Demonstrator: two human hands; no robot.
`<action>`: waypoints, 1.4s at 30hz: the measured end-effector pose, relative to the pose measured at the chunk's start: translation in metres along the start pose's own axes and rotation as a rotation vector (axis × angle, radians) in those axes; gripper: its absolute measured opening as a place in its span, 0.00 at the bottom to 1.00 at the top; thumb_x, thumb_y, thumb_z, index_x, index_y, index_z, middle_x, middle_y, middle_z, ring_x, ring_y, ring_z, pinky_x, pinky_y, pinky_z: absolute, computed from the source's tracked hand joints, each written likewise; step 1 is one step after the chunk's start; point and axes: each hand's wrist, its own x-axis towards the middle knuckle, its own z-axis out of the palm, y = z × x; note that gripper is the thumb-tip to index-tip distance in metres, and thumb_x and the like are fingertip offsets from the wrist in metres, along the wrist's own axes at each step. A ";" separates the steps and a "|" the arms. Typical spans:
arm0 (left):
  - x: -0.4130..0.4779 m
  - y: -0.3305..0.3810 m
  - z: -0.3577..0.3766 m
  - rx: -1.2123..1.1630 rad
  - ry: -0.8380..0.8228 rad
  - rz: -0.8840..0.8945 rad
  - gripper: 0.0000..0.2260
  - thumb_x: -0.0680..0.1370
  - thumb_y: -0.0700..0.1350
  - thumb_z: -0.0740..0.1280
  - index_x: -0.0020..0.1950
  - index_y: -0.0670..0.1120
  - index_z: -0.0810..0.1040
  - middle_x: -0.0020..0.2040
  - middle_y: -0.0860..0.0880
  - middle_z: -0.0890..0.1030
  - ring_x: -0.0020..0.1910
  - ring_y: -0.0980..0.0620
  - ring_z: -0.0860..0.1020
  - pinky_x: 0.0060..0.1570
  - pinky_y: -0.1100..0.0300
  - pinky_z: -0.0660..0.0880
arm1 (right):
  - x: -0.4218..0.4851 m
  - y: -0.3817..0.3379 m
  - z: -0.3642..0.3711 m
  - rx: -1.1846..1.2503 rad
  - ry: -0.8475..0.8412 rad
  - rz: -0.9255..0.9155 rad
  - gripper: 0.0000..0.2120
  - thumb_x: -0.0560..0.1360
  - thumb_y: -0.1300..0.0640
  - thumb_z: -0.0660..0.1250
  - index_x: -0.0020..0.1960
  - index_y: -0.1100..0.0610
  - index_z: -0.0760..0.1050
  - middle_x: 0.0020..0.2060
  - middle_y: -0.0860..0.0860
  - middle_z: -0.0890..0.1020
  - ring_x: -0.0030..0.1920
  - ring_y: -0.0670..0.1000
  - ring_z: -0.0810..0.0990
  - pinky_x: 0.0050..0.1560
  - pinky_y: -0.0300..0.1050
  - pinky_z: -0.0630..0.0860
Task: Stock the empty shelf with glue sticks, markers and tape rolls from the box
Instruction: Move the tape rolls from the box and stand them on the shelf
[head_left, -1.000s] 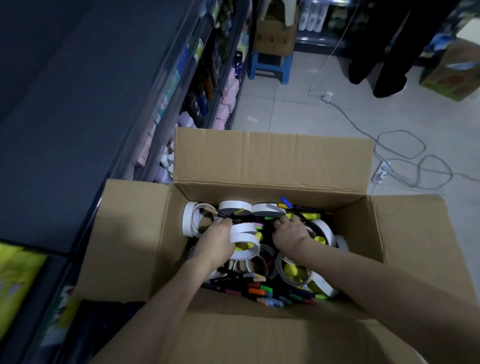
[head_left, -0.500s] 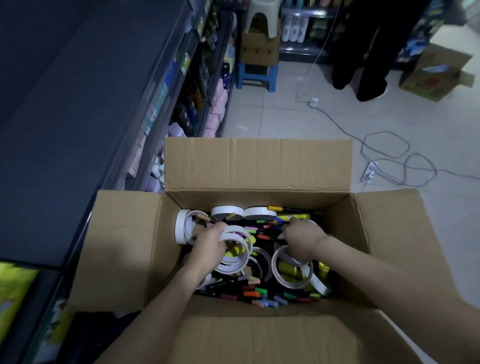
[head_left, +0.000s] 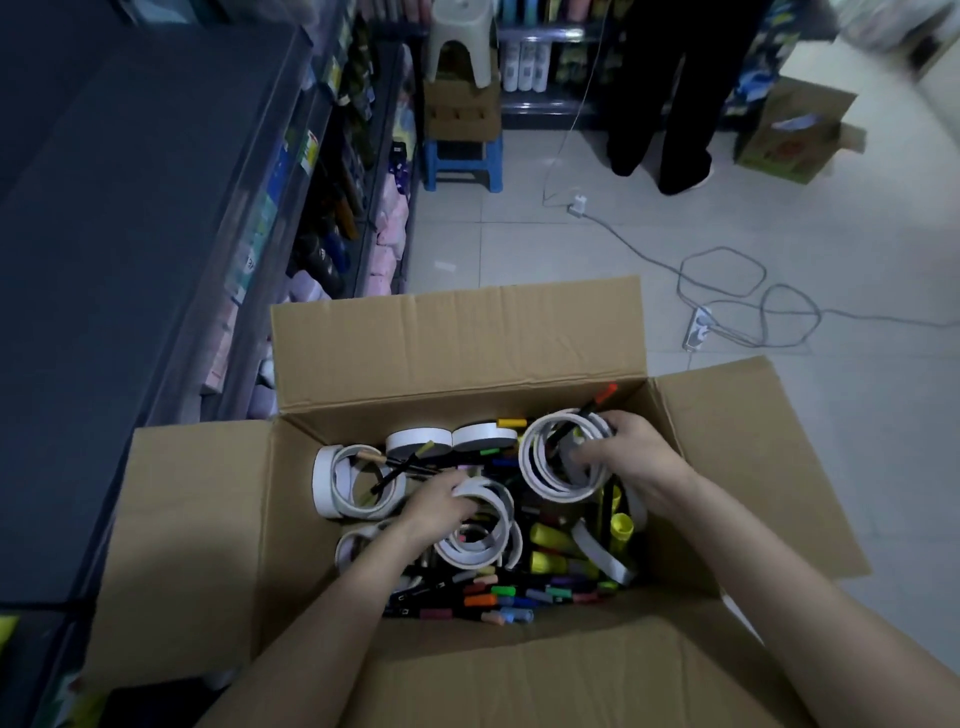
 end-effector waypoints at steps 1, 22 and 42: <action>0.003 0.001 0.003 0.038 -0.021 0.009 0.05 0.79 0.40 0.62 0.43 0.44 0.72 0.37 0.46 0.71 0.35 0.48 0.70 0.39 0.56 0.64 | -0.003 0.000 -0.001 0.022 -0.011 -0.003 0.07 0.65 0.70 0.69 0.43 0.69 0.77 0.31 0.56 0.76 0.34 0.53 0.75 0.35 0.46 0.70; 0.031 0.050 0.023 0.827 -0.335 -0.146 0.12 0.76 0.51 0.66 0.50 0.43 0.74 0.45 0.46 0.75 0.42 0.48 0.74 0.37 0.57 0.69 | -0.023 0.002 -0.007 0.403 -0.009 -0.068 0.15 0.70 0.70 0.65 0.55 0.62 0.78 0.34 0.57 0.79 0.36 0.53 0.77 0.39 0.45 0.73; -0.030 0.028 0.009 -0.389 0.052 -0.073 0.17 0.69 0.37 0.73 0.55 0.45 0.75 0.49 0.43 0.80 0.43 0.43 0.78 0.39 0.52 0.72 | -0.024 0.015 -0.006 0.613 -0.170 0.013 0.33 0.69 0.61 0.73 0.70 0.66 0.65 0.49 0.57 0.80 0.40 0.48 0.82 0.37 0.40 0.77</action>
